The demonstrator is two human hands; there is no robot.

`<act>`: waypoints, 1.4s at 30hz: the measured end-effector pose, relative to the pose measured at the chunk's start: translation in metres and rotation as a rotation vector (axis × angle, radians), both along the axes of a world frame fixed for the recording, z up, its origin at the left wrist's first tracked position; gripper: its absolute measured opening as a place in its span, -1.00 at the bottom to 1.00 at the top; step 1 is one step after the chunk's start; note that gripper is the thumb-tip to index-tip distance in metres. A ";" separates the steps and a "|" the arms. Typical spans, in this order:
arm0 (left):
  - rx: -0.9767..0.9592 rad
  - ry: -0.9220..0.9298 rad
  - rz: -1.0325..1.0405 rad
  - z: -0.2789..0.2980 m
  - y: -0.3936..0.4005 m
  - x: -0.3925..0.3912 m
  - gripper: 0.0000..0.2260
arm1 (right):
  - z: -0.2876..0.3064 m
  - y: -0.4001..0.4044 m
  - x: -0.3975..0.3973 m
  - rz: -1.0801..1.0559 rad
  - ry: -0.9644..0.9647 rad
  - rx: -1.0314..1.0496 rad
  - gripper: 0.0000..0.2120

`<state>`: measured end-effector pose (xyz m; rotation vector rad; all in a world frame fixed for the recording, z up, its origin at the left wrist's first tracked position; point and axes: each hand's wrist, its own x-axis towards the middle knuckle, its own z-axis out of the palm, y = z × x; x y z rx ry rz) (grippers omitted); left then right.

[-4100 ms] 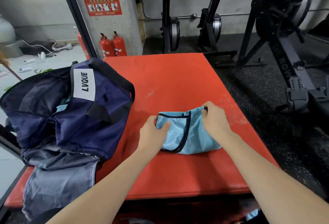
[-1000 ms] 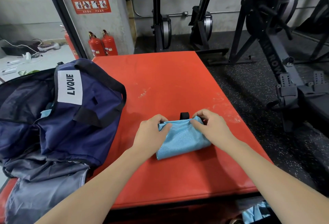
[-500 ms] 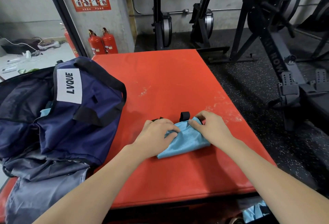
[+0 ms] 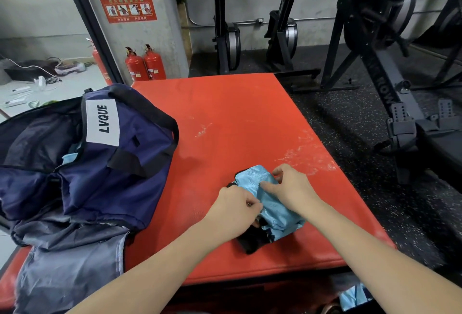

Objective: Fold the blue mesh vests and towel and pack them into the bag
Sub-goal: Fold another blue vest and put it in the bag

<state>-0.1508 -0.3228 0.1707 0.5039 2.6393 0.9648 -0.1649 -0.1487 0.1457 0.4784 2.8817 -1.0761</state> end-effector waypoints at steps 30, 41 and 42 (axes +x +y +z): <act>0.356 0.197 0.126 0.044 -0.102 -0.016 -0.82 | 0.058 -0.026 0.008 0.433 -0.239 -0.638 -0.78; 0.441 0.413 0.289 0.047 -0.179 0.032 -0.57 | 0.070 -0.128 0.027 0.116 0.368 -0.831 -0.62; 0.478 0.429 0.324 0.047 -0.187 0.034 -0.56 | 0.073 -0.140 0.029 0.120 0.419 -0.796 -0.63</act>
